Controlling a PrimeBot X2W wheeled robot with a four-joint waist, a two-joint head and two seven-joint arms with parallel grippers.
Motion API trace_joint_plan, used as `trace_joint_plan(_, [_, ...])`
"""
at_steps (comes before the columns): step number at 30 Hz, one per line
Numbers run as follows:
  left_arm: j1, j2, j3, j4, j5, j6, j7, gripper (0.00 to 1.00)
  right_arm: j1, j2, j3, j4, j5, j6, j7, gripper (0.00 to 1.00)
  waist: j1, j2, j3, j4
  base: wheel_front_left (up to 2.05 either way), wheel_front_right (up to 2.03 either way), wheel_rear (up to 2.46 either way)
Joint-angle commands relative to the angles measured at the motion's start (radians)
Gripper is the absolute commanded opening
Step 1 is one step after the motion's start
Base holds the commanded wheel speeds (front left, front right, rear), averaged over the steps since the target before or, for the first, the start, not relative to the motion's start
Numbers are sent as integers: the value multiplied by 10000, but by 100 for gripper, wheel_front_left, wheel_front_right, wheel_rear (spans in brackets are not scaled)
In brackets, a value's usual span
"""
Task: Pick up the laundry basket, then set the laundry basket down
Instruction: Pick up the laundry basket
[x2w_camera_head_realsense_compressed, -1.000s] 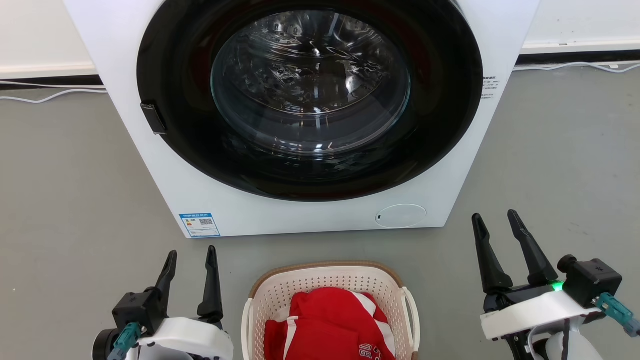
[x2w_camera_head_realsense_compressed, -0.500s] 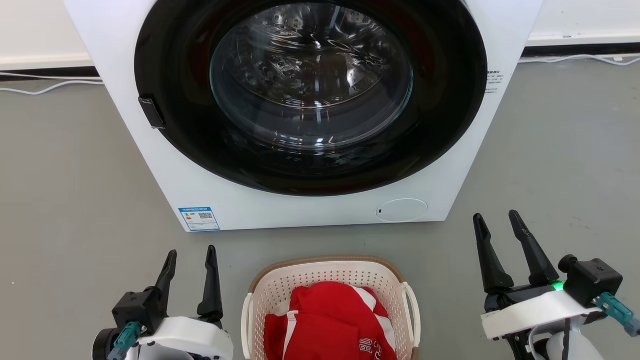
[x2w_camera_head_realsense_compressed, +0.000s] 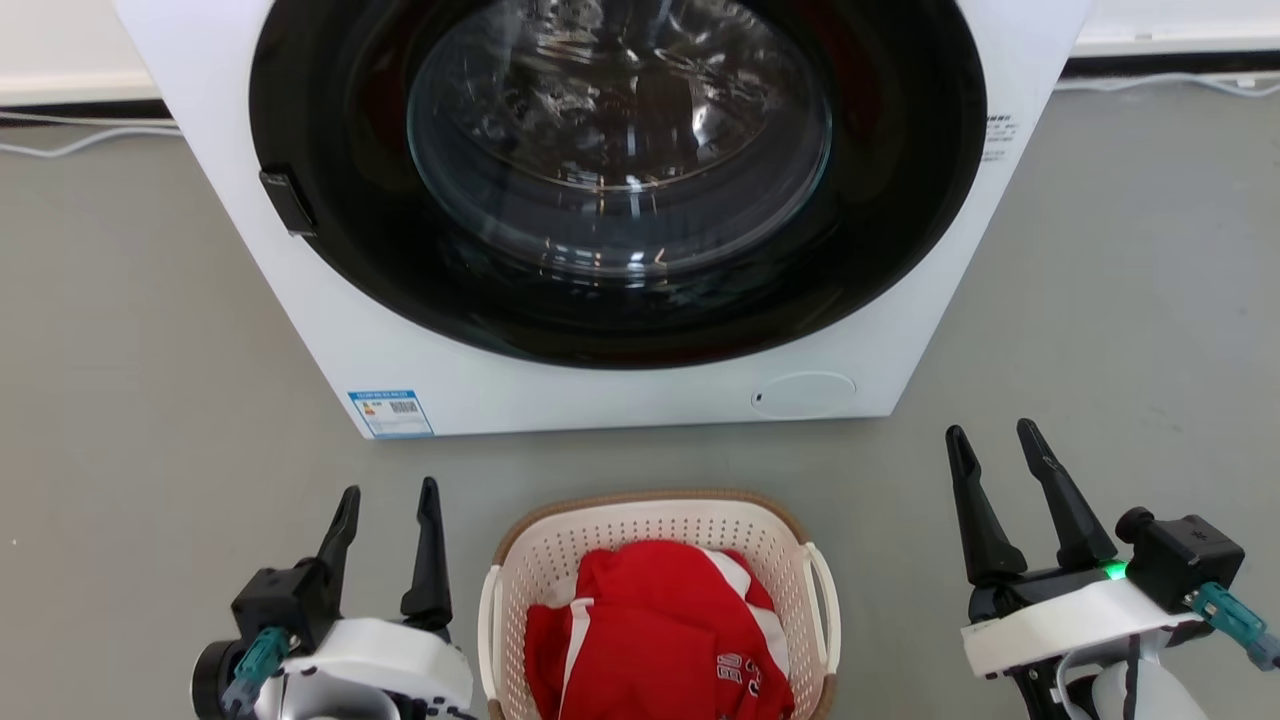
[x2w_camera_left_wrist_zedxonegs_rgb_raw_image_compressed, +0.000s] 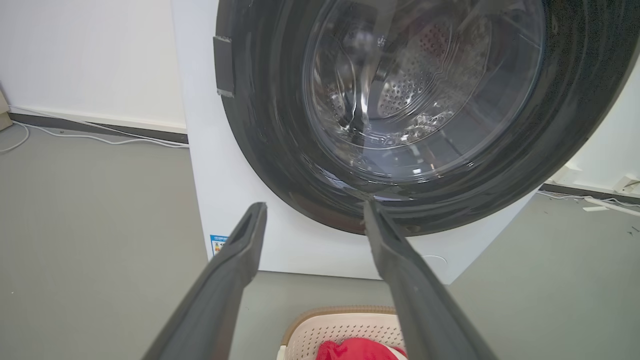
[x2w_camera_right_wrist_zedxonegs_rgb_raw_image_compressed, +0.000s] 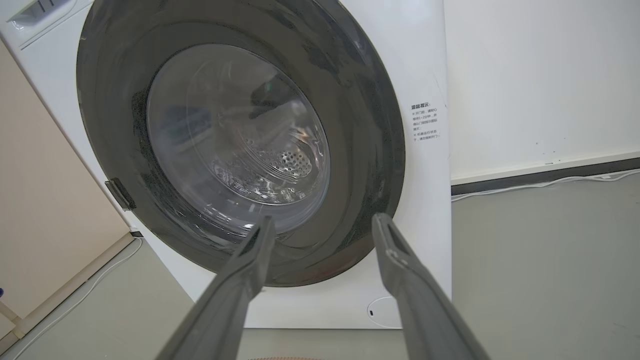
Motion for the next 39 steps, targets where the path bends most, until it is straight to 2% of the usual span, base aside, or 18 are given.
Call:
trace_joint_plan(1, [-543, 99, 227, -164, -114, 121, -61, 100, -427, -68, 189, -165, 77, 0, -65, 100, 0, -1, 177, -9, 0, 0, 0])
trace_joint_plan(10, [-1320, 99, -187, 402, -161, 141, -61, 100, -836, -113, 314, 5, 437, 0, -65, 100, 0, -1, 1269, 5, 0, 0, 0])
trace_joint_plan(18, [-2243, 99, -358, 1454, -192, 29, -61, 100, -1292, -382, 558, 480, 692, 0, -65, 100, 0, -1, 2465, 81, 0, 0, 0])
trace_joint_plan(26, [-3151, 99, -643, 2587, -474, -19, -61, 100, -1931, -559, 1046, 1671, 1260, 0, -65, 100, 0, -1, 3591, 228, 0, 0, 0])
trace_joint_plan(33, [-4099, 99, -802, 3963, -836, -158, -61, 100, -2834, -811, 1869, 3124, 1916, 0, -65, 100, 0, -1, 4719, 278, 0, 0, 0])
trace_joint_plan(39, [-4582, 99, -860, 4826, -1084, -176, -61, 100, -3271, -889, 2396, 3797, 2255, 0, -65, 100, 0, -1, 5384, 280, 0, 0, 0])
